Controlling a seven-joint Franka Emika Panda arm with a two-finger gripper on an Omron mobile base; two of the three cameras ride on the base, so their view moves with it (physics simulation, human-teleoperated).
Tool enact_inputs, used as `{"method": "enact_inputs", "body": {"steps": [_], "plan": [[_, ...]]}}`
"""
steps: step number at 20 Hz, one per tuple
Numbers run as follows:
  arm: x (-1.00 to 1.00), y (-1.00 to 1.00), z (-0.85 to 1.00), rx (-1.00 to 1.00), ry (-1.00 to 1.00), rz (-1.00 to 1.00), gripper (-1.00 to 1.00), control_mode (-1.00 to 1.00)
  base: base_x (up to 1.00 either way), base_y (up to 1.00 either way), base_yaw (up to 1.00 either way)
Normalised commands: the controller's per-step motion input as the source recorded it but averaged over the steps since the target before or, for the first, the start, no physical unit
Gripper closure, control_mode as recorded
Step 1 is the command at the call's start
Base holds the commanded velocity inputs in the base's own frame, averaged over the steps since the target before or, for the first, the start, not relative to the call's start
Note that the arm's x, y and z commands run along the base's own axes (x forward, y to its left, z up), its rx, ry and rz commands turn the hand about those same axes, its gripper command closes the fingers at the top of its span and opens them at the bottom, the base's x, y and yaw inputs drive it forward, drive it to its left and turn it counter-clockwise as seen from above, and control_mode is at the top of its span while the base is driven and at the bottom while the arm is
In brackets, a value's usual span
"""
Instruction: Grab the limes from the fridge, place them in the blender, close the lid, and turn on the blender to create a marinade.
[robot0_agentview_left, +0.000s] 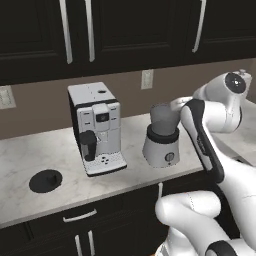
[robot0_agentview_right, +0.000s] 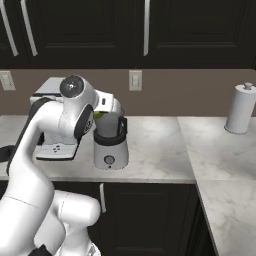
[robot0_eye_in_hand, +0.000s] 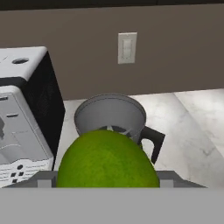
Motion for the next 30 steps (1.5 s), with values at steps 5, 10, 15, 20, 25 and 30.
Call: {"method": "enact_inputs", "body": {"steps": [5, 10, 15, 20, 25, 30], "plan": [[0.59, 0.0, -0.27, 0.0, 0.0, 0.03, 1.0, -1.0, 0.0, 0.0, 0.0], [0.73, 0.0, -0.12, 0.0, 0.03, 0.0, 1.0, -1.0, 0.0, 0.0, 0.0], [0.65, 0.0, -0.2, 0.0, 0.04, 0.0, 1.0, -1.0, 0.0, 0.0, 0.0], [0.51, 0.0, -0.34, 0.0, 0.01, 0.01, 1.0, -1.0, 0.0, 0.0, 0.0], [0.53, 0.0, -0.35, 0.0, 0.0, 0.01, 1.0, -1.0, 0.0, 0.0, 0.0], [0.57, 0.0, -0.31, 0.0, 0.0, 0.02, 1.0, -1.0, 0.0, 0.0, 0.0]]}}
